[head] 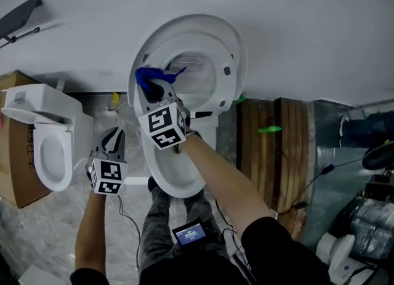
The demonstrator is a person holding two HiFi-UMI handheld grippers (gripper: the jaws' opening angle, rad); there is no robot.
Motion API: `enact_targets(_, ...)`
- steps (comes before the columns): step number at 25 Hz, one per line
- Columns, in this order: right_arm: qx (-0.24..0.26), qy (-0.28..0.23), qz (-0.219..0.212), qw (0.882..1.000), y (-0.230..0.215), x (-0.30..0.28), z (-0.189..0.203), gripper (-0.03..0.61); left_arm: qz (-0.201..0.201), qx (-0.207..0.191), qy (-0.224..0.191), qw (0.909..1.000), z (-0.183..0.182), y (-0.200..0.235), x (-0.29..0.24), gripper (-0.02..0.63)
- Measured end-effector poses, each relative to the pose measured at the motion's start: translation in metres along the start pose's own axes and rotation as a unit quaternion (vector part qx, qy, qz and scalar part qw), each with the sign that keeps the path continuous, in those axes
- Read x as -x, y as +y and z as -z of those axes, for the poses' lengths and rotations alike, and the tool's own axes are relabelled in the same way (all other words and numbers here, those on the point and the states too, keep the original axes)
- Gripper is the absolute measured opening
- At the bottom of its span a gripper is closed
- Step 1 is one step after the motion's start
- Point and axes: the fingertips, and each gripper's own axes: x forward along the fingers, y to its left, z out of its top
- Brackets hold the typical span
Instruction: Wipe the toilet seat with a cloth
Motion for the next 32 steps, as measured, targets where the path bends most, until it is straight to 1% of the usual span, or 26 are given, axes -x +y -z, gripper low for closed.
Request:
enact_targets(3,0.0,0.013,-0.019,1.0,0.018,-0.012,0.029,0.048,0.005,0.016,0.003,0.9999,0.019,-0.012,-0.007,0.054)
enact_targets(8,0.004,0.016,-0.042,0.999,0.037,-0.023,0.073,0.048,0.019,0.019,0.016,0.9995,0.057,-0.038,-0.019,0.054)
enact_targets(12,0.01,0.031,-0.062,0.998,0.056,-0.028,0.108,0.048,0.02,0.042,0.025,0.9986,0.083,-0.05,-0.033,0.054)
enact_targets(16,0.009,0.02,-0.067,0.998,0.065,-0.028,0.12,0.048,0.021,0.044,0.027,0.9984,0.099,-0.062,-0.046,0.054)
enact_targets(19,0.0,0.013,-0.082,0.997,0.074,-0.025,0.125,0.048,0.022,0.046,0.032,0.9982,0.11,-0.069,-0.056,0.054)
enact_targets(22,0.0,0.033,-0.098,0.995,0.084,-0.022,0.154,0.048,0.028,0.045,0.036,0.998,0.118,-0.078,-0.065,0.054)
enact_targets(26,-0.01,0.065,-0.087,0.994,0.073,-0.021,0.198,0.048,0.035,0.04,0.035,0.998,0.123,-0.088,-0.077,0.054)
enact_targets(32,-0.048,0.083,-0.074,0.993,0.048,-0.011,0.23,0.048,0.041,0.031,0.026,0.9983,0.119,-0.101,-0.091,0.054)
